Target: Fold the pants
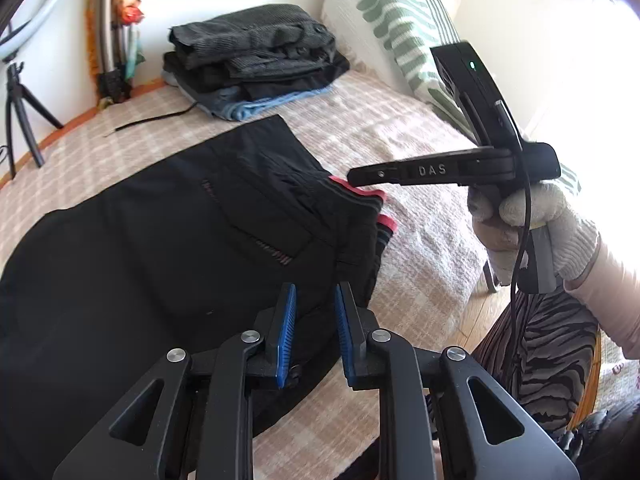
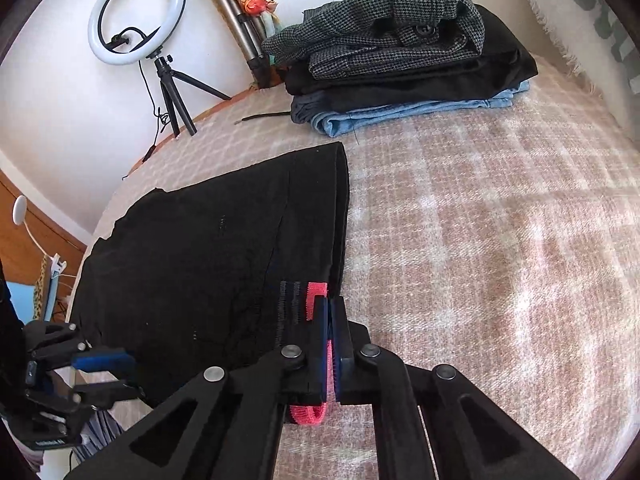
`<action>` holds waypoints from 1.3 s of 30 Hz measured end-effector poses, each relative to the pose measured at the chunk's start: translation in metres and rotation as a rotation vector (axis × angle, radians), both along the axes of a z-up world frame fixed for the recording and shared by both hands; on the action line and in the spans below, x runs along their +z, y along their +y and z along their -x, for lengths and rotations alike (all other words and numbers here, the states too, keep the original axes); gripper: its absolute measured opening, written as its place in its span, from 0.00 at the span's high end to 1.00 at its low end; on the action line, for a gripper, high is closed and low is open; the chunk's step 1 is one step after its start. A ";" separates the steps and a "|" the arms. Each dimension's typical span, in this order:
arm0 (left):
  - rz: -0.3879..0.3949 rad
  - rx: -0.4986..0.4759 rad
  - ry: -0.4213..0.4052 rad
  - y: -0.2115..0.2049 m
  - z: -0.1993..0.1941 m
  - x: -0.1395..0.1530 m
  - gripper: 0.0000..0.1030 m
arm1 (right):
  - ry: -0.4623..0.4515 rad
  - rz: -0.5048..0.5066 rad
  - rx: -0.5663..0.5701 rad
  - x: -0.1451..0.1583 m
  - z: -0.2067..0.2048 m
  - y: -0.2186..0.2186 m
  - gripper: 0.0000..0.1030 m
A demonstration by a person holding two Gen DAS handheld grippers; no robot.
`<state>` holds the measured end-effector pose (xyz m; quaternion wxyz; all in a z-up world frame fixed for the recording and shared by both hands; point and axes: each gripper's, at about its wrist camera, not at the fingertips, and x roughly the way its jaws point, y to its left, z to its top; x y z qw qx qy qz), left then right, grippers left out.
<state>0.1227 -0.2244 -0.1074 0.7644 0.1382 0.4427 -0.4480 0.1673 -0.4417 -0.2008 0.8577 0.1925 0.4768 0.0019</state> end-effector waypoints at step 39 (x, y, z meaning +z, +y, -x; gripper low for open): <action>0.461 1.385 0.337 0.473 -0.016 -0.061 0.39 | 0.005 0.138 0.056 0.002 0.002 0.036 0.59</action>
